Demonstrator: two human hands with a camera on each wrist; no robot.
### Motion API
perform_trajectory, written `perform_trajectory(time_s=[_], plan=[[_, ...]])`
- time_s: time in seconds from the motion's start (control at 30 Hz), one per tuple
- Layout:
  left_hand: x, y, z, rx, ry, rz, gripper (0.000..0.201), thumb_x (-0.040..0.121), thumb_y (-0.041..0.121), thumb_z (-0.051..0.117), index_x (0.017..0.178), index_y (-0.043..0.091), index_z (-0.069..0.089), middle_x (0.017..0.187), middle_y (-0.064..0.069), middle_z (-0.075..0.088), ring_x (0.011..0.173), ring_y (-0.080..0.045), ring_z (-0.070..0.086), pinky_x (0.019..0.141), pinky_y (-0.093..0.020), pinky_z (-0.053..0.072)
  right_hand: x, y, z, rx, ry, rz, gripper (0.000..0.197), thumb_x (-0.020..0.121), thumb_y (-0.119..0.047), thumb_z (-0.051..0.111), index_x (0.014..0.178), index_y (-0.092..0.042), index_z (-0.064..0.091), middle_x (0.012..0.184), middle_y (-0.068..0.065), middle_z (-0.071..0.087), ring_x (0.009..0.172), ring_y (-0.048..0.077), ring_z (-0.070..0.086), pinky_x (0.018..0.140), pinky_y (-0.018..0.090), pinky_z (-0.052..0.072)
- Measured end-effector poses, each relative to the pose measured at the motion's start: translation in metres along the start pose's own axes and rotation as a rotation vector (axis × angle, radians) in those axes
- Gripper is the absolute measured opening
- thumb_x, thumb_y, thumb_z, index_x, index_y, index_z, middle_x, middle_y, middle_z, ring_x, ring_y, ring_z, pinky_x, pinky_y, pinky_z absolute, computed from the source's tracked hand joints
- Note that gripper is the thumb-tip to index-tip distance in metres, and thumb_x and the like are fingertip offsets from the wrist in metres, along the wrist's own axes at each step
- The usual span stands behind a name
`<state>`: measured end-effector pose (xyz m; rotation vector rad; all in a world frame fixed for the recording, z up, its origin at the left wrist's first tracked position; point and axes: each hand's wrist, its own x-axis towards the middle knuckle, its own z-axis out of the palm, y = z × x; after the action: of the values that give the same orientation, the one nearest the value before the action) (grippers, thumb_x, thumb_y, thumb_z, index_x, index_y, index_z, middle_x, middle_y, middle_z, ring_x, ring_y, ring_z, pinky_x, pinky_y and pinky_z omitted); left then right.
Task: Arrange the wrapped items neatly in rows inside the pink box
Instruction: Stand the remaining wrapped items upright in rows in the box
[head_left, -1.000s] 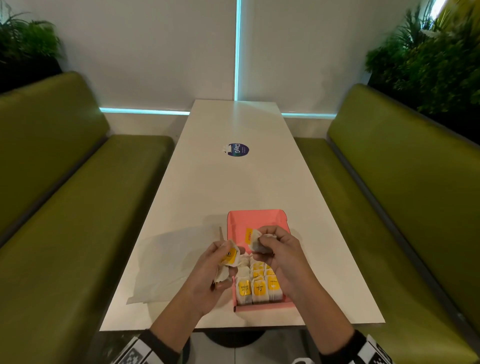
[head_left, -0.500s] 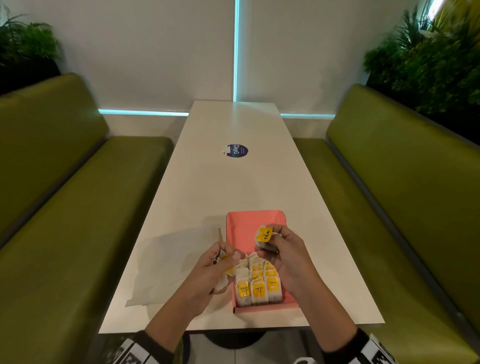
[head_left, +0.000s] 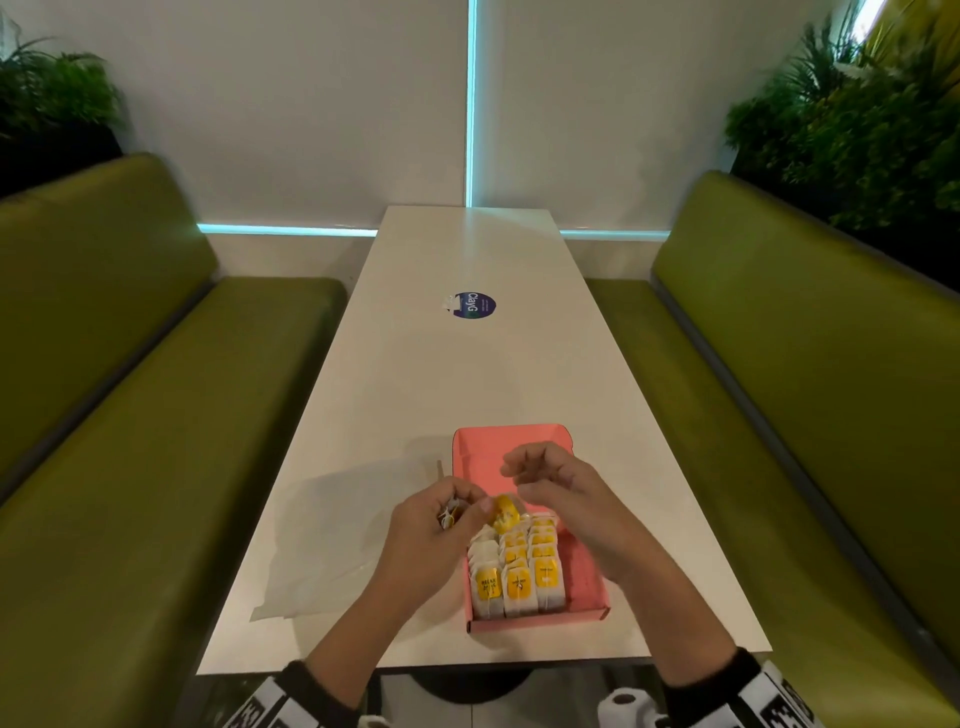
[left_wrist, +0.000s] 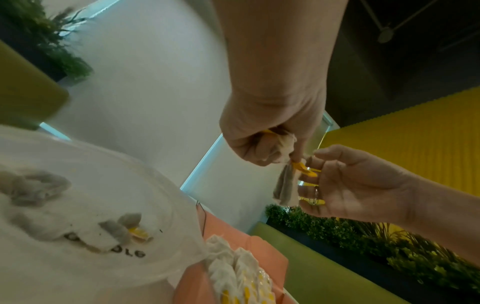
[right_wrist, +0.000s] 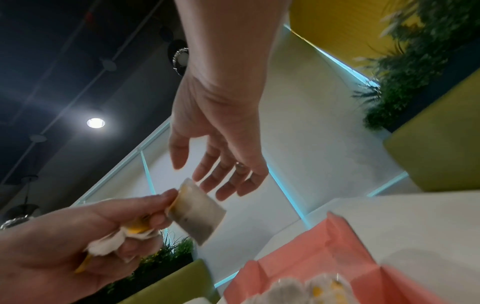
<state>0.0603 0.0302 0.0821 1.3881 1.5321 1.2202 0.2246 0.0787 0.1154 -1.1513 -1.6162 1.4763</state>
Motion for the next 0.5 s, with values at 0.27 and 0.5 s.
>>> perform_trajectory(time_s=[0.27,0.5], plan=[[-0.002,0.000,-0.004,0.163,-0.076,0.105,0.011,0.088,0.027,0.062,0.088,0.038,0.059,0.081,0.017,0.064,0.078,0.005,0.059,0.067,-0.010,0.045,0.007,-0.002,-0.009,-0.551,0.121,-0.120,0.013,0.077,-0.012,0.074,0.069,-0.018,0.065,0.074,-0.010,0.060,0.061,0.002,0.053,0.064,0.016,0.045],[0.004,-0.003,-0.011,-0.047,0.087,0.064,0.034,0.084,0.033,0.062,0.063,0.010,0.049,0.059,-0.001,0.050,0.052,-0.008,0.042,0.055,-0.024,0.039,0.003,-0.001,-0.010,-0.542,-0.071,-0.127,0.025,0.072,-0.013,0.078,0.061,-0.028,0.061,0.078,-0.010,0.055,0.066,0.007,0.052,0.064,0.016,0.042]])
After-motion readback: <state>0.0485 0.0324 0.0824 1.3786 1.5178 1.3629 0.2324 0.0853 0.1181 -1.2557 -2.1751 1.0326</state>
